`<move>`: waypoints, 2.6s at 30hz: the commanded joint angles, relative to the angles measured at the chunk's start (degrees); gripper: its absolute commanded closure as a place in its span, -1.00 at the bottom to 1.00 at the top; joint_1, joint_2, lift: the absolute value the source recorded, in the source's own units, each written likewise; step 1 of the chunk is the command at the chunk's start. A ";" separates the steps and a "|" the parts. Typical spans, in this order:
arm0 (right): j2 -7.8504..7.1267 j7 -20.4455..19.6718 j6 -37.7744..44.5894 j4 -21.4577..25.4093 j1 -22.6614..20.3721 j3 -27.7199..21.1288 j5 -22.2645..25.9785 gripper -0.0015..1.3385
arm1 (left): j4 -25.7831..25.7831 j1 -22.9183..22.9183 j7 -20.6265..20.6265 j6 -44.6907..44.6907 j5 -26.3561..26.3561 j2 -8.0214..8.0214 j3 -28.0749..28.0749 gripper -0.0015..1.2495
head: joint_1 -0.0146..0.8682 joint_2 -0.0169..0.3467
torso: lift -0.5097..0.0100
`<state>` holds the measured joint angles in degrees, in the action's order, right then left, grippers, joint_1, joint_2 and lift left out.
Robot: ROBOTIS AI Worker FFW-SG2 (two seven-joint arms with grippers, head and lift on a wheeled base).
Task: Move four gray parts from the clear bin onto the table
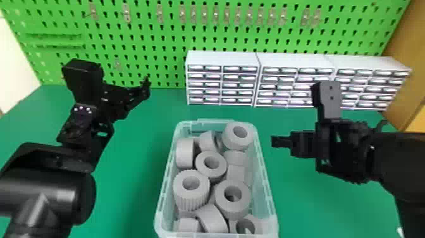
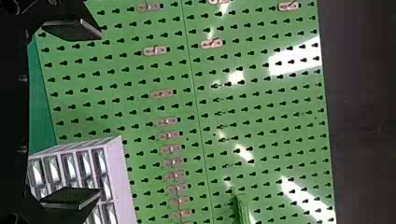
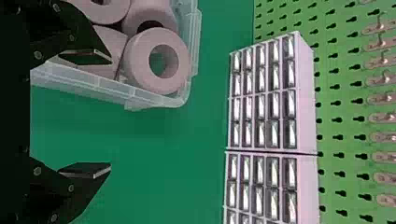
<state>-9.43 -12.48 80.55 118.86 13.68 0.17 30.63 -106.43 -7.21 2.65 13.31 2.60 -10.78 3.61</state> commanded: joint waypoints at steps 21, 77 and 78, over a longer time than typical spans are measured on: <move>-0.32 0.00 0.04 -5.57 3.55 2.11 1.80 -0.33 | 0.09 0.09 -0.02 0.40 0.12 0.06 -0.09 -0.83 | 0.57 -0.72 | 0.77; 1.08 15.73 -11.47 -24.73 13.13 15.03 -10.77 -0.33 | 0.53 0.00 0.07 0.67 -0.23 -0.03 0.61 -0.83 | 0.57 -0.72 | 0.77; 1.26 16.52 -11.82 -25.26 13.48 15.56 -11.82 -0.33 | 0.53 0.09 0.07 0.76 -0.23 -0.03 0.61 -0.83 | 0.57 -0.72 | 0.77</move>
<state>-8.43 1.98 69.98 96.58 25.57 13.91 22.34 -105.99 -7.19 2.70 13.93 2.37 -10.78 4.08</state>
